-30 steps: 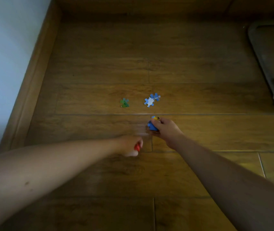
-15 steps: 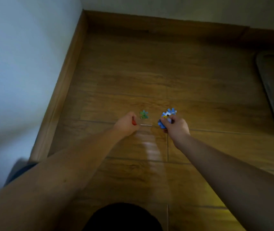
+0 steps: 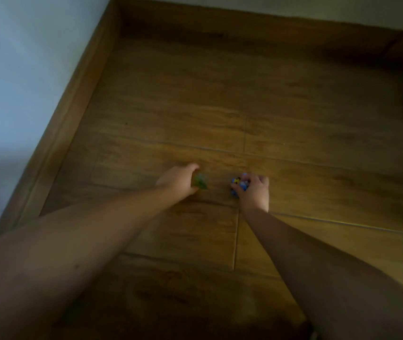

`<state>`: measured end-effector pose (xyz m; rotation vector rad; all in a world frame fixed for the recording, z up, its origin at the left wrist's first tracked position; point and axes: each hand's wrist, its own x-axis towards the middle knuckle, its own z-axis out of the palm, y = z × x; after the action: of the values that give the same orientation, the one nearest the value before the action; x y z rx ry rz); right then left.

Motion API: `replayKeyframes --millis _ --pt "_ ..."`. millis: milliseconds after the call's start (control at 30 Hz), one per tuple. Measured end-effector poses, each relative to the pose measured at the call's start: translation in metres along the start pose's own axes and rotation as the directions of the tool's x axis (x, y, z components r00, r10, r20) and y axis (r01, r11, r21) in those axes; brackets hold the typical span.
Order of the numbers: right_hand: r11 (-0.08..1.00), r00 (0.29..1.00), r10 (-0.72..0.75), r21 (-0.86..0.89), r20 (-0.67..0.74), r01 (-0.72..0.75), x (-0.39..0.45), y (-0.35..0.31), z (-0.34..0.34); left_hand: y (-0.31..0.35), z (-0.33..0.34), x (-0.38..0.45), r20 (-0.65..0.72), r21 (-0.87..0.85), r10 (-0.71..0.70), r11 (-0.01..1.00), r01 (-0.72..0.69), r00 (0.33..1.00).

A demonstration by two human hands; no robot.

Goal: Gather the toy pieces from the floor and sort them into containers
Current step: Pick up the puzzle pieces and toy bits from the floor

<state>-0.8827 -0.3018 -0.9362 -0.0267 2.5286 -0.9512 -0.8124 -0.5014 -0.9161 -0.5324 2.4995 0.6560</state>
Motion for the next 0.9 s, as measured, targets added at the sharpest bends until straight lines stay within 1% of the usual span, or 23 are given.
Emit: replayKeyframes --millis 100,167,233,367,433,533,633,733,800,900 --pt "0.999 0.999 -0.033 -0.005 -0.028 0.032 0.003 0.004 0.0 0.011 0.019 0.008 -0.038 -0.153 -0.059 0.987 0.052 0.998" --pt "0.999 0.998 -0.041 -0.018 -0.04 0.041 0.002 0.004 0.002 0.014 0.029 0.009 -0.093 -0.196 -0.076 0.979 0.056 0.993" --pt "0.997 0.998 -0.045 -0.056 -0.037 0.043 0.001 -0.001 0.003 0.015 0.027 0.01 -0.148 -0.19 -0.093 0.98 0.064 0.985" --pt "0.972 0.998 0.027 -0.23 -0.058 -0.04 -0.001 -0.002 0.002 0.026 0.017 0.011 -0.107 -0.127 -0.093 0.989 0.079 0.99" --pt "0.962 0.997 0.051 -0.264 -0.056 -0.064 -0.001 -0.002 0.0 0.031 0.015 0.011 -0.124 -0.117 -0.109 0.989 0.095 0.986" --pt "0.965 0.998 0.039 -0.259 -0.04 -0.048 0.002 -0.001 -0.008 0.034 0.015 0.011 -0.127 -0.069 -0.066 0.996 0.058 0.99" --pt "0.977 0.999 -0.034 -0.211 -0.032 0.026 0.006 0.006 -0.019 0.032 0.015 0.012 -0.121 -0.054 -0.027 0.998 0.021 0.992" --pt "0.99 1.0 -0.006 -0.14 -0.026 0.003 0.011 0.013 -0.03 0.024 0.012 0.011 -0.124 -0.088 -0.06 0.995 0.05 0.991" --pt "0.99 0.999 -0.045 -0.135 -0.004 0.044 0.013 0.014 -0.032 0.017 0.007 0.009 -0.108 -0.094 -0.089 0.992 0.079 0.99" --pt "0.984 0.992 -0.111 -0.133 0.054 0.117 0.014 0.01 -0.033 0.007 0.002 0.008 -0.098 -0.098 -0.087 0.992 0.078 0.991"
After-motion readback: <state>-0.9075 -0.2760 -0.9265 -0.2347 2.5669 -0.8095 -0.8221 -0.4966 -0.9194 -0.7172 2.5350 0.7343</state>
